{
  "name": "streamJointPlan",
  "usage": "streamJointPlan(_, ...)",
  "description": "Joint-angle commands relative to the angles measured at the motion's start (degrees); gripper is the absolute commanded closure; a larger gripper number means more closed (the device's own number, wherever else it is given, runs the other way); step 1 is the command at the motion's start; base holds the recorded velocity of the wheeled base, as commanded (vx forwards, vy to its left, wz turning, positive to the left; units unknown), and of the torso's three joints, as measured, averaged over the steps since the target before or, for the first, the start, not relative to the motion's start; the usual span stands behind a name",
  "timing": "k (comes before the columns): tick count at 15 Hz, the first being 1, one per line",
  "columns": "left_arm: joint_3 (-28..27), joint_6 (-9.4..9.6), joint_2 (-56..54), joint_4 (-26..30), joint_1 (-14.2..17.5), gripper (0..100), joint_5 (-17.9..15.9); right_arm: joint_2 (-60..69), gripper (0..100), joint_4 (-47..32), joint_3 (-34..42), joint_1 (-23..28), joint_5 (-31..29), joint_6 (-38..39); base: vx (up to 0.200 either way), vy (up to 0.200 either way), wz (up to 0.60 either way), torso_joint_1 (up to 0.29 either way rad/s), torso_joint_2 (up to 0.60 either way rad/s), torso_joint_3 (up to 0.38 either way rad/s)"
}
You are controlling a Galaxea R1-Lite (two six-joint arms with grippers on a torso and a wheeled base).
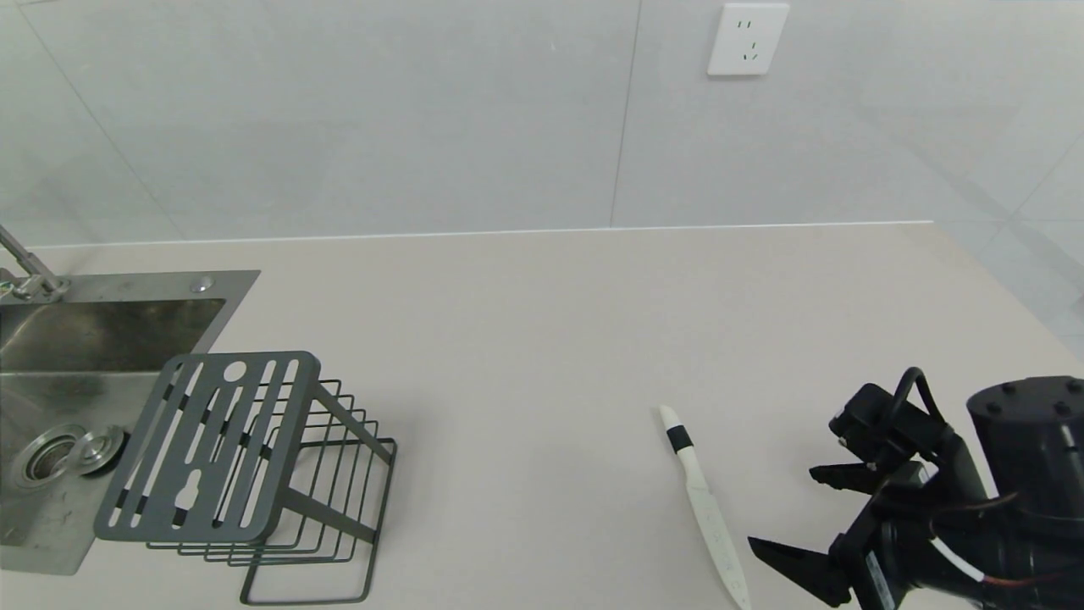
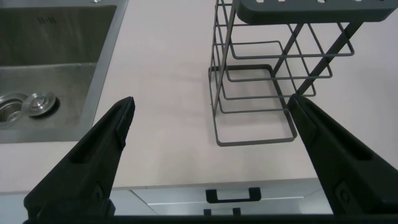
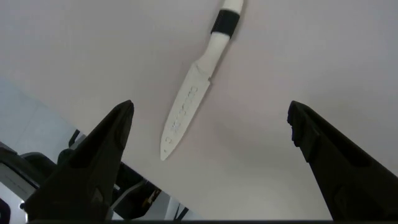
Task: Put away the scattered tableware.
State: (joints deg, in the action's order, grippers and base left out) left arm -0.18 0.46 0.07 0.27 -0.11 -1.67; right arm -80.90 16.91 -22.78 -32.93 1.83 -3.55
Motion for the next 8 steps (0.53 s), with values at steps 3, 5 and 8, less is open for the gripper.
streamJointPlan(3, 0.0, 0.06, 0.3, 0.0, 0.0, 0, 0.0, -0.8, 0, 0.1, 0.5, -3.0, -0.9, -0.1, 0.0, 0.0, 0.0, 0.0, 0.0, 0.0)
streamJointPlan(5, 0.0, 0.06, 0.2, 0.0, 0.0, 0, 0.0, -5.8, 0, 0.3, -1.6, -5.0, -1.7, -0.1, 0.0, 0.0, 0.0, 0.0, 0.0, 0.0)
streamJointPlan(8, 0.0, 0.06, 0.2, 0.0, 0.0, 0, 0.0, -12.7, 0, 2.5, -5.6, -6.7, -4.2, 0.0, 0.0, 0.0, 0.0, 0.0, 0.0, 0.0)
